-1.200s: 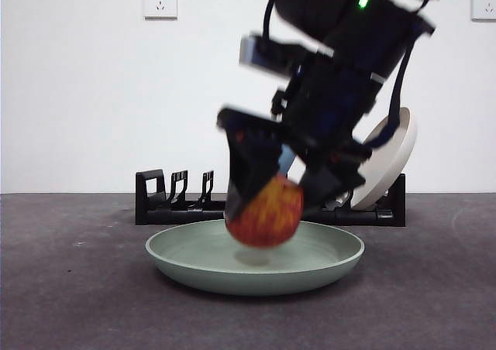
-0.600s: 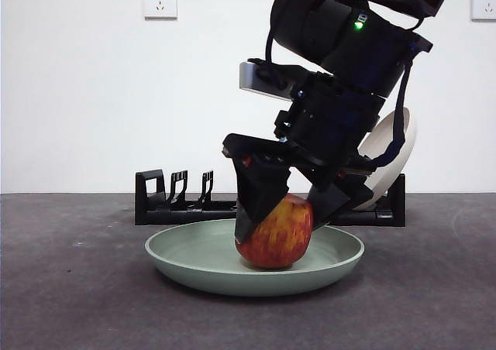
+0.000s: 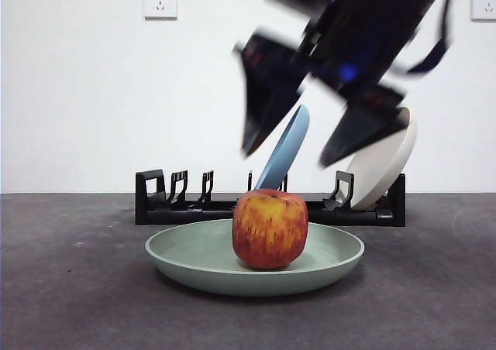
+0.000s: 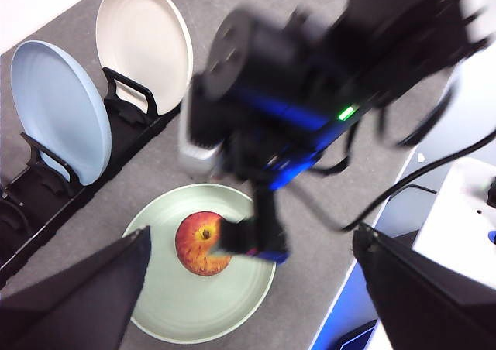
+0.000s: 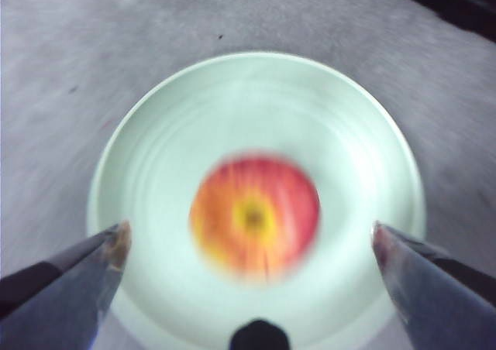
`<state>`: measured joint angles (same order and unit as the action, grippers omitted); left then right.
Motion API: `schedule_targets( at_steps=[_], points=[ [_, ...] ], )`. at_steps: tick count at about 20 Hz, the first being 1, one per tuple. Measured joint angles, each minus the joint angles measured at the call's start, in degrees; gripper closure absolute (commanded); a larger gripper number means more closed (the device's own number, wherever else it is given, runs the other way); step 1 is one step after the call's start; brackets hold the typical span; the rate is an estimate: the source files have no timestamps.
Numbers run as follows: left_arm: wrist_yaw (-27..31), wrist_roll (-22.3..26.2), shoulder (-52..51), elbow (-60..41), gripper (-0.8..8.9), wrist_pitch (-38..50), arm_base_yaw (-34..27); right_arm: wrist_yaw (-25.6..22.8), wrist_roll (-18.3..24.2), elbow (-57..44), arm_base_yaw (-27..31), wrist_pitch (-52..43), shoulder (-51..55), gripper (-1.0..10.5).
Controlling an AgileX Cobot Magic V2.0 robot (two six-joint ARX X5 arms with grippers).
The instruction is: Take the green plate from the plate rack,put the plate on the table,take the apple from the table,put the apple in the plate
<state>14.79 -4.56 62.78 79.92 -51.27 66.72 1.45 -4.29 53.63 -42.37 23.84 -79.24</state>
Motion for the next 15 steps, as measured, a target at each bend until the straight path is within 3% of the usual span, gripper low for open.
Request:
schedule_targets(
  at_steps=[3, 6, 11, 12, 15],
  points=[
    [0.0, 0.0, 0.0, 0.0, 3.73, -0.98, 0.0, 0.61, 0.0, 0.04, 0.0, 11.65, 10.51, 3.5],
    [-0.2, 0.0, 0.0, 0.0, 3.74, -2.64, 0.0, 4.33, -0.55, 0.07, -0.02, 23.28, 21.86, 3.5],
    [-1.55, -0.02, 0.0, 0.0, 3.95, -6.71, 0.0, 6.05, -2.56, 0.09, -0.02, 35.28, 32.79, 3.6],
    [-2.45, -0.07, 0.0, 0.0, 4.45, -7.54, 0.0, 6.05, -2.75, 0.09, -0.02, 36.87, 33.79, 3.7],
    [-4.79, -0.7, 0.0, 0.0, 7.09, -9.68, 0.0, 6.05, -3.13, 0.09, -0.02, 41.11, 36.26, 5.7]
  ],
)
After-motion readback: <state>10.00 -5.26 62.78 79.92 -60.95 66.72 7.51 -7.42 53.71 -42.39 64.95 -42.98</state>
